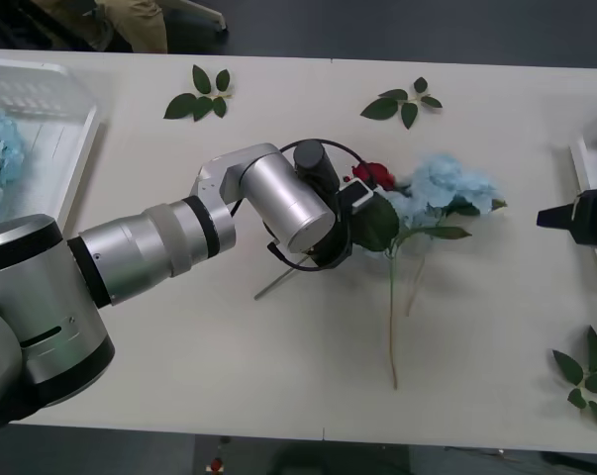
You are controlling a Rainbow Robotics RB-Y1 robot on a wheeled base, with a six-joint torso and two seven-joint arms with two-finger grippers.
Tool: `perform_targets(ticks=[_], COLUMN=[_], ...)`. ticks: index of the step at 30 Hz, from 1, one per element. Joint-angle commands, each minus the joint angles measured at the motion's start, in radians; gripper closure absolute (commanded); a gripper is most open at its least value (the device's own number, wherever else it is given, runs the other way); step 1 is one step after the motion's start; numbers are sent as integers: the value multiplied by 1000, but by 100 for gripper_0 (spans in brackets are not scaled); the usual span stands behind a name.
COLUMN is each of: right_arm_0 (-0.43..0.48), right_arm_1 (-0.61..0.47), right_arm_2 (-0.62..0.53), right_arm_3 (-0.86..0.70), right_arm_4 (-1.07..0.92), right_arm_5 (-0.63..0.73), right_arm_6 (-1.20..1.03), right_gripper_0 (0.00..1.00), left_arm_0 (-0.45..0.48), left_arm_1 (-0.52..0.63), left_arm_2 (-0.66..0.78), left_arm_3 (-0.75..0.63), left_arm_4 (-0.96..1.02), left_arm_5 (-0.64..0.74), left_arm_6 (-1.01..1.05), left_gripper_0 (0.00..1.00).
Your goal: Put the red flowers into the right box and the blue flowers into the left box
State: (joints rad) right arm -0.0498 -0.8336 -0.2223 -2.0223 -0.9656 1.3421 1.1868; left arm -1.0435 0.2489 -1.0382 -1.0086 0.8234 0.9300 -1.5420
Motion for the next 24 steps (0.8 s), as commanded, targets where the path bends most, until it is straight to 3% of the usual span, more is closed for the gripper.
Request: perform_targets(ticks=[1, 10, 19, 24], right_arm_0=[-15, -45, -104, -137], right_arm_1=[-4, -4, 5, 31], right_arm_2=[66, 224, 365, 417], right_arm_3=[-32, -16, 7, 37], right_arm_4=[10, 70, 168, 219], right_arm_5=[-49, -149, -201, -210], right_arm_6=[-38, -42, -52, -55], right_gripper_0=[11, 10, 10, 10], left_arm_0=[-24, -24, -24, -21], left_arm_1=[-13, 33, 119, 144], left_arm_2=[-11, 32, 227, 348], left_arm_3=[-5, 7, -47, -93], left_arm_4=[6, -52, -41, 60], left_arm_5=[1, 0, 0, 0], left_arm_6=[40, 66, 52, 40], left_gripper_0=[100, 100, 100, 100])
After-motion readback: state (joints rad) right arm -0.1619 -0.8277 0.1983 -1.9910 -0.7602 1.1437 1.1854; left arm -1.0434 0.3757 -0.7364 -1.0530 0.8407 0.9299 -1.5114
